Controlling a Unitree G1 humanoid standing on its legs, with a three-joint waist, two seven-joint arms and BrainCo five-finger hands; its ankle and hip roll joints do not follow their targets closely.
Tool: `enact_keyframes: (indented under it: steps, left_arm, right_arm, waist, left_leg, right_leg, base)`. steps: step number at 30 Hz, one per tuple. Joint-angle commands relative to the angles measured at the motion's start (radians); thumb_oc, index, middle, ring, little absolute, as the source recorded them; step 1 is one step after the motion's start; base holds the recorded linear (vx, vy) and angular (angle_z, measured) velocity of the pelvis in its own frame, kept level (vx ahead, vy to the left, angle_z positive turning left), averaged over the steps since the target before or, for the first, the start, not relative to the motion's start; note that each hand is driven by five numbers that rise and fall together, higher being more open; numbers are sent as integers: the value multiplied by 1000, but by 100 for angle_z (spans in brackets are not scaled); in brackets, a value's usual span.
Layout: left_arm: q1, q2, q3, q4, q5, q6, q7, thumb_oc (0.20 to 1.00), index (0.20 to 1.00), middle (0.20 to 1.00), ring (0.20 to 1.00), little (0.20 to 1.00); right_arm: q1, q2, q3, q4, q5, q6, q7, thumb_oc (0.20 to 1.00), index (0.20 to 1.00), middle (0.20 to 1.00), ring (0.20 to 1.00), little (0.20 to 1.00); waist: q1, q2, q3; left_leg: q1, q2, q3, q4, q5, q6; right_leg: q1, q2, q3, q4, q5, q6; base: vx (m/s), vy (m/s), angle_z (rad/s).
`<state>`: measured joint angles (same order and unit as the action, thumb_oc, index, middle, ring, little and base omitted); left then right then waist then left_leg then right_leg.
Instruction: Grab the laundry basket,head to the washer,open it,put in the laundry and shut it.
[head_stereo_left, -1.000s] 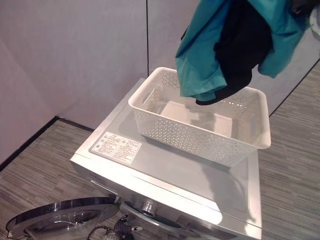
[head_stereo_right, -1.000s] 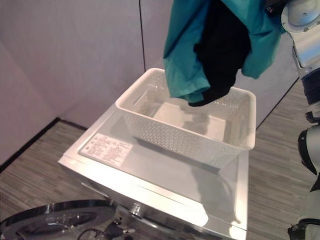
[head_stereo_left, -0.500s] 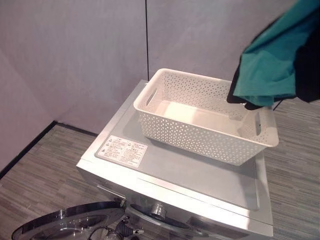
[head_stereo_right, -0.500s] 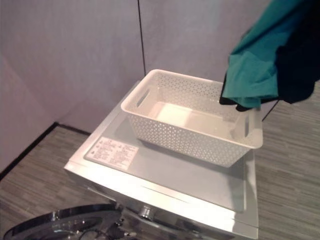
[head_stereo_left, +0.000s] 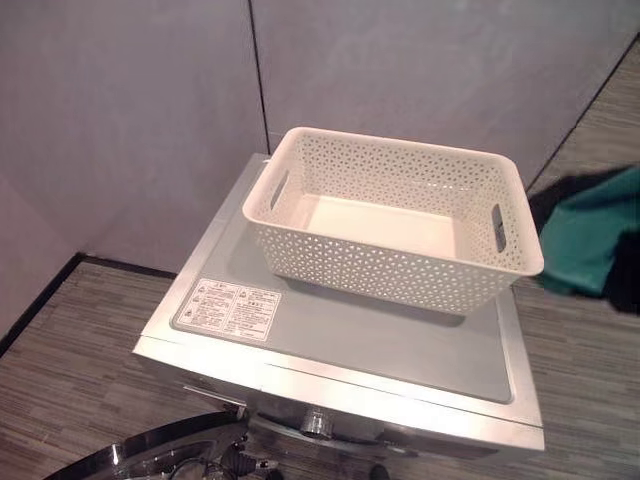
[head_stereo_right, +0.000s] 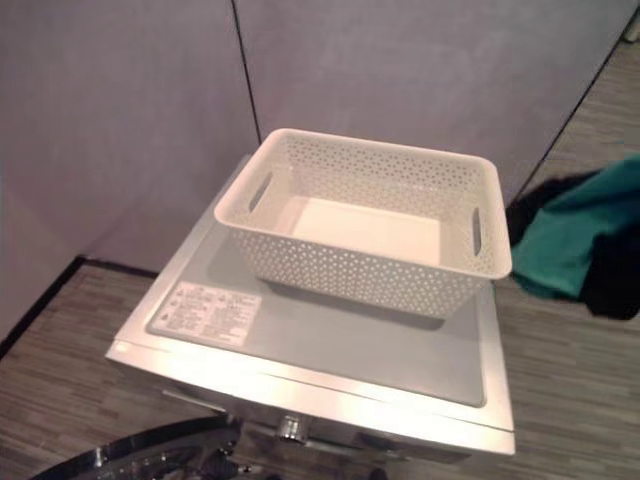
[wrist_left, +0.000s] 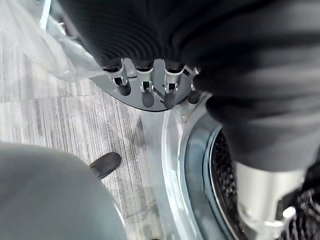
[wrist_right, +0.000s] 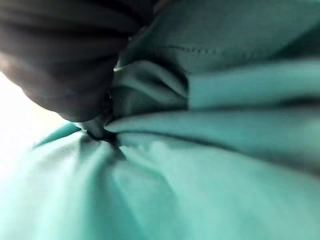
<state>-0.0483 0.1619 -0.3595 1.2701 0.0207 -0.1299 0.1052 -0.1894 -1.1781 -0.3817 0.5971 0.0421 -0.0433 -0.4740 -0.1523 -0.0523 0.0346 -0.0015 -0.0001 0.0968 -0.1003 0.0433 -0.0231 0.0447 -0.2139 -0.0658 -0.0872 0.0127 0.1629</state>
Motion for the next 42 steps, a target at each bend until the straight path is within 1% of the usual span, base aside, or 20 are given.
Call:
enact_keyframes:
  steps: [1,2,5,6,7,8,9,15,19,20,22,23,25,30,34,39,42]
  left_arm:
    - [-57,7,-40,71,35,-24,4,1000,1000,1000,1000,1000]
    - [-64,6,-35,72,34,-23,6,1000,1000,1000,1000,1000]
    - [-72,-1,-21,78,33,-18,13,1000,1000,1000,1000,1000]
    - [-74,-4,-16,80,31,-17,15,1000,1000,1000,1000,1000]
    - [-75,-6,-12,81,30,-16,14,1000,1000,1000,1000,1000]
    - [-77,-8,-7,78,33,-16,13,1000,1000,1000,1000,1000]
    - [-77,-11,-4,78,34,-16,13,1000,1000,1000,1000,1000]
    - [-84,-33,-4,74,34,-10,18,1000,1000,1000,1000,1000]
    - [-85,-43,4,73,41,-6,20,1000,1000,1000,1000,1000]
    - [-85,-46,1,73,42,-5,23,1000,1000,1000,1000,1000]
    - [-85,-48,2,72,44,-5,24,1000,1000,1000,1000,1000]
    - [-84,-47,2,72,44,-5,24,1000,1000,1000,1000,1000]
    - [-85,-49,2,71,42,-5,28,1000,1000,1000,1000,1000]
    - [-86,-51,-4,64,39,-9,32,1000,1000,1000,1000,1000]
    - [-95,-51,-28,43,41,-15,41,1000,1000,1000,1000,1000]
    - [-106,-53,-48,14,38,-21,43,1000,1000,1000,1000,1000]
    - [-109,-56,-44,22,30,-19,44,1000,1000,1000,1000,1000]
  right_arm:
    - [-136,-62,-92,16,81,-72,-22,200,200,200,200,200]
    - [-110,-11,-85,16,90,-74,-8,200,200,200,200,200]
    - [-67,93,-81,-6,118,-84,6,200,200,200,200,200]
    - [-39,150,-84,-24,134,-91,12,200,200,200,200,200]
    - [-20,188,-85,-32,144,-95,16,200,200,200,200,200]
    - [15,246,-79,-55,137,-94,24,200,200,200,200,200]
    - [39,285,-74,-76,134,-96,30,200,200,200,200,200]
    - [100,461,-42,-128,184,-121,41,200,200,200,200,200]
    - [168,570,-13,-191,189,-119,67,200,200,200,200,200]
    - [191,621,0,-213,205,-125,77,200,200,200,200,200]
    - [204,653,19,-218,215,-128,87,200,200,200,200,200]
    - [205,655,19,-220,214,-127,87,200,200,200,200,200]
    - [209,693,50,-222,234,-130,106,200,200,200,200,200]
    - [215,737,103,-221,257,-133,138,200,200,200,200,200]
    - [204,756,139,-201,282,-141,151,200,200,200,200,200]
    - [219,770,185,-200,254,-123,172,200,200,200,200,200]
    - [242,799,232,-201,241,-108,200,200,200,200,200,200]
  waist:
    - [64,-62,-5]
    - [62,-60,-3]
    - [59,-56,0]
    - [57,-55,1]
    - [57,-54,4]
    - [57,-51,7]
    - [56,-50,8]
    - [53,-40,14]
    - [46,-34,14]
    - [42,-32,15]
    - [40,-26,16]
    - [40,-27,15]
    - [38,-23,17]
    - [38,-18,16]
    - [40,-16,16]
    - [41,-13,18]
    - [39,-15,20]
  left_leg:
    - [113,12,-26,13,-199,2]
    - [114,9,-23,13,-200,3]
    - [115,10,-24,13,-201,3]
    - [116,12,-24,13,-202,2]
    - [116,14,-24,13,-201,1]
    - [116,16,-25,13,-200,0]
    - [116,18,-24,13,-200,-1]
    - [118,24,-22,13,-198,-5]
    - [118,27,-17,13,-198,-6]
    - [118,29,-16,13,-198,-7]
    - [120,29,-16,13,-198,-8]
    - [120,29,-16,13,-198,-8]
    - [122,30,-15,13,-197,-9]
    - [124,33,-10,13,-196,-11]
    - [127,33,-12,13,-195,-12]
    - [129,33,-15,13,-192,-13]
    - [129,34,-17,13,-191,-14]
  right_leg:
    - [-122,-111,-37,79,115,82]
    - [-123,-113,-36,80,114,82]
    - [-122,-113,-38,81,110,80]
    - [-121,-113,-39,81,110,80]
    - [-121,-112,-40,80,109,79]
    - [-119,-110,-41,79,107,77]
    - [-118,-109,-43,78,104,76]
    - [-115,-102,-47,74,98,70]
    - [-112,-99,-47,70,97,69]
    - [-110,-98,-49,71,95,67]
    - [-109,-98,-49,71,95,67]
    - [-108,-97,-49,70,95,67]
    - [-107,-96,-47,69,95,65]
    - [-101,-96,-50,66,94,64]
    - [-94,-96,-50,65,94,62]
    - [-86,-98,-57,65,92,61]
    - [-86,-99,-58,66,91,59]
  base:
    - [2,3,-7]
    - [8,2,-4]
    - [4,-2,-1]
    - [0,0,0]
    - [29,-36,4]
    - [23,-40,6]
    - [24,-42,6]
    - [0,0,0]
    - [0,0,0]
    - [0,0,0]
    - [0,0,0]
    - [0,0,0]
    - [0,0,0]
    - [-1,-2,-1]
    - [-3,-3,-2]
    - [0,0,0]
    - [0,0,0]
